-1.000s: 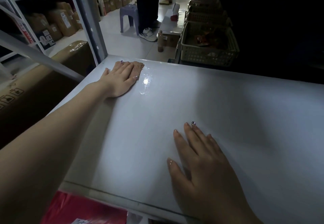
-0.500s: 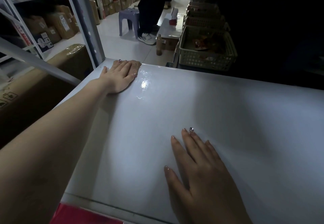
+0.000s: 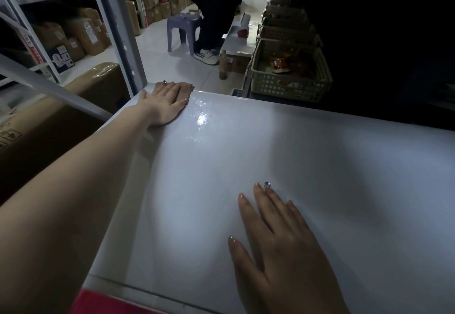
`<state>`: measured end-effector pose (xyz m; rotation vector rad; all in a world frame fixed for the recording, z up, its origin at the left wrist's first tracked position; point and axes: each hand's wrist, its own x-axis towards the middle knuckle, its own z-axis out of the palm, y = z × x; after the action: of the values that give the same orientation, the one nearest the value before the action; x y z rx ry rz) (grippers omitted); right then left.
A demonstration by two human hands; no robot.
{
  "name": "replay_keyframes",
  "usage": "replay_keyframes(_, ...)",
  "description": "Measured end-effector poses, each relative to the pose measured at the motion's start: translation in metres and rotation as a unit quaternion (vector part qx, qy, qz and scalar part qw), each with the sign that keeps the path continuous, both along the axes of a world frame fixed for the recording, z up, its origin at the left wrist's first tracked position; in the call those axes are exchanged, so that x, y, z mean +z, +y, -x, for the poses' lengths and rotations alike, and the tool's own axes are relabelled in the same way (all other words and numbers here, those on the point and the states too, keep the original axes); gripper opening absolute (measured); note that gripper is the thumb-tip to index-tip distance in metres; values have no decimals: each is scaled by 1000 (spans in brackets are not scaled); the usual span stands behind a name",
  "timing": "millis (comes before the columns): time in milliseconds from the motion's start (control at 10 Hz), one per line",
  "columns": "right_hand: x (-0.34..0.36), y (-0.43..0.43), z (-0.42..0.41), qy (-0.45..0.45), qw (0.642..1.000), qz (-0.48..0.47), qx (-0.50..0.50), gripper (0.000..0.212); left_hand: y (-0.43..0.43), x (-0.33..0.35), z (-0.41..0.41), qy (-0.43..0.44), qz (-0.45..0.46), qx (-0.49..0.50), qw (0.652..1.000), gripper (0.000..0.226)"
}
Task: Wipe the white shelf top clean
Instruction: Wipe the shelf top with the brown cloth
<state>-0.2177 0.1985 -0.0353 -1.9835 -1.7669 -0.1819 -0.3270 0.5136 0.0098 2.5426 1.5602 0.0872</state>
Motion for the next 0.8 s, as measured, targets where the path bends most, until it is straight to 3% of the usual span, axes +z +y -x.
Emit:
replay_keyframes(200, 1, -3, 2, 3, 1000, -6, -5, 55, -3, -1, 4, 3, -7, -2, 1000, 55)
replay_keyframes(800, 6, -6, 2, -10, 1000, 24, -7, 56, -30, -3, 47, 10, -4, -33, 999, 55)
